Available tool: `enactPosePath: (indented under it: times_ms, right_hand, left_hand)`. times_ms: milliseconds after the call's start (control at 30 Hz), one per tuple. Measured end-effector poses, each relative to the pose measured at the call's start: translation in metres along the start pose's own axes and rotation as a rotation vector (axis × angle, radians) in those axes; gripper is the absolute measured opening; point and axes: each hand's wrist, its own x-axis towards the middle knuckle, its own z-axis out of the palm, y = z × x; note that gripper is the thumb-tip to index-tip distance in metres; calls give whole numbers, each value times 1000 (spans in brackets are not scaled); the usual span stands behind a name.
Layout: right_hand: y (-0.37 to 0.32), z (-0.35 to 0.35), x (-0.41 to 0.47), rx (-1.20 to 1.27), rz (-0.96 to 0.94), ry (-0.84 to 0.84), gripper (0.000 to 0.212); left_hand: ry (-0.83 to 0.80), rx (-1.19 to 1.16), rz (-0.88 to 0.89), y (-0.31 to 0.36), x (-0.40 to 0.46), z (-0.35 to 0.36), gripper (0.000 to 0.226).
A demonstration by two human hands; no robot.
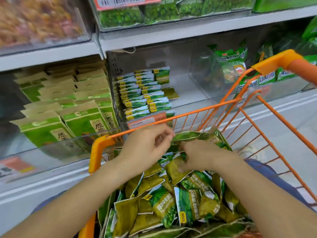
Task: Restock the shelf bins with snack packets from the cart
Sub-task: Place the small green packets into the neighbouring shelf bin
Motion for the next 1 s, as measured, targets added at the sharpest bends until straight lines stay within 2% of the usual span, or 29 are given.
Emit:
enactPosePath:
  times_ms: [67, 167, 267, 367, 533, 633, 767, 800, 867, 933, 1000]
  right_hand:
    - [-4, 5, 4, 92, -14, 14, 59]
    - [-6, 11, 8, 199, 15, -6, 57]
    - [-4, 6, 6, 368, 14, -66, 54]
    - [3, -9, 2, 427, 7, 8, 47]
    - [28, -41, -24, 999, -63, 67, 26]
    - [32, -44, -30, 1165, -124, 33, 25]
    - [25, -42, -28, 1173, -152, -24, 28]
    - [22, -43, -29, 1197, -159, 13, 25]
    - [19, -46, -32, 1177, -176, 196, 17]
    - [14, -48, -33, 1104, -198, 350, 30]
    - [8, -48, -34, 1076, -244, 356, 37]
  left_hand:
    - [-39, 98, 41, -8, -3, 4, 19]
    - [-95, 171, 39, -13, 0, 3, 22]
    - [-140, 124, 47, -18, 0, 2, 19]
    - [-239, 97, 43, -21, -2, 2, 19]
    - [-414, 4, 60, -15, -2, -2, 55]
    - [-306, 19, 158, -10, -3, -1, 61]
    - [-117, 67, 181, -12, -2, 5, 46]
    - [-55, 8, 126, -12, -1, 5, 40]
    - [46, -185, -60, -10, 1, 2, 36]
    - [73, -410, -215, -8, 4, -2, 44]
    - [61, -574, -282, -6, 6, -5, 48]
